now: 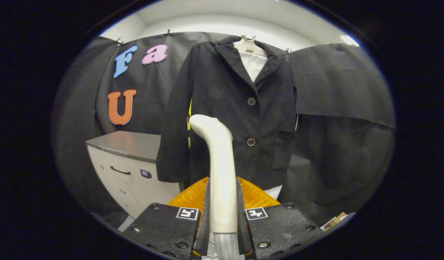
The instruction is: Iron the clothes twice with a garment steamer, once on the left side and once on the right side.
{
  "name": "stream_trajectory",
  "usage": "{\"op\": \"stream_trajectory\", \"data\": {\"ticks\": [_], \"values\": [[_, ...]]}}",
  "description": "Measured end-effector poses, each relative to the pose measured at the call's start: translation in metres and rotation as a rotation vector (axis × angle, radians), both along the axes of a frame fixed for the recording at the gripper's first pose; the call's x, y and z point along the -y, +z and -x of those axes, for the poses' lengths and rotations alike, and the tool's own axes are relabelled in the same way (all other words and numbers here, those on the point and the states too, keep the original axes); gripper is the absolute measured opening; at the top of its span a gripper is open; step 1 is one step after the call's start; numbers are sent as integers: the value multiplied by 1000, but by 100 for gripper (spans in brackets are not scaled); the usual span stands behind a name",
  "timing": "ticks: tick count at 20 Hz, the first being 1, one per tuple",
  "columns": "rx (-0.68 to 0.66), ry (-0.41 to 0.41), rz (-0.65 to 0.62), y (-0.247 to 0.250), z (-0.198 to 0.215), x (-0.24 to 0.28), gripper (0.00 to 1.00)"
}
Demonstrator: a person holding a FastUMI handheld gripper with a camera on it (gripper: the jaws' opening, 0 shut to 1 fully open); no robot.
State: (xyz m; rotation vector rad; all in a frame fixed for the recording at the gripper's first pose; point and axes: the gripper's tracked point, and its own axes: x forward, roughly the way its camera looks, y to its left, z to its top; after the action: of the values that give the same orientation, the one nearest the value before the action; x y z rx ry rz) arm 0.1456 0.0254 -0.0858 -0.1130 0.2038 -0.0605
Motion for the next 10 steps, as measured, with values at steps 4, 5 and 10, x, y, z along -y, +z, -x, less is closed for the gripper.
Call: {"op": "stream_trajectory", "data": {"ticks": [4, 5, 10], "values": [[-61, 2, -10, -34, 11, 4, 34], [-76, 4, -12, -41, 10, 2, 34], [-133, -1, -27, -71, 24, 6, 34]]}}
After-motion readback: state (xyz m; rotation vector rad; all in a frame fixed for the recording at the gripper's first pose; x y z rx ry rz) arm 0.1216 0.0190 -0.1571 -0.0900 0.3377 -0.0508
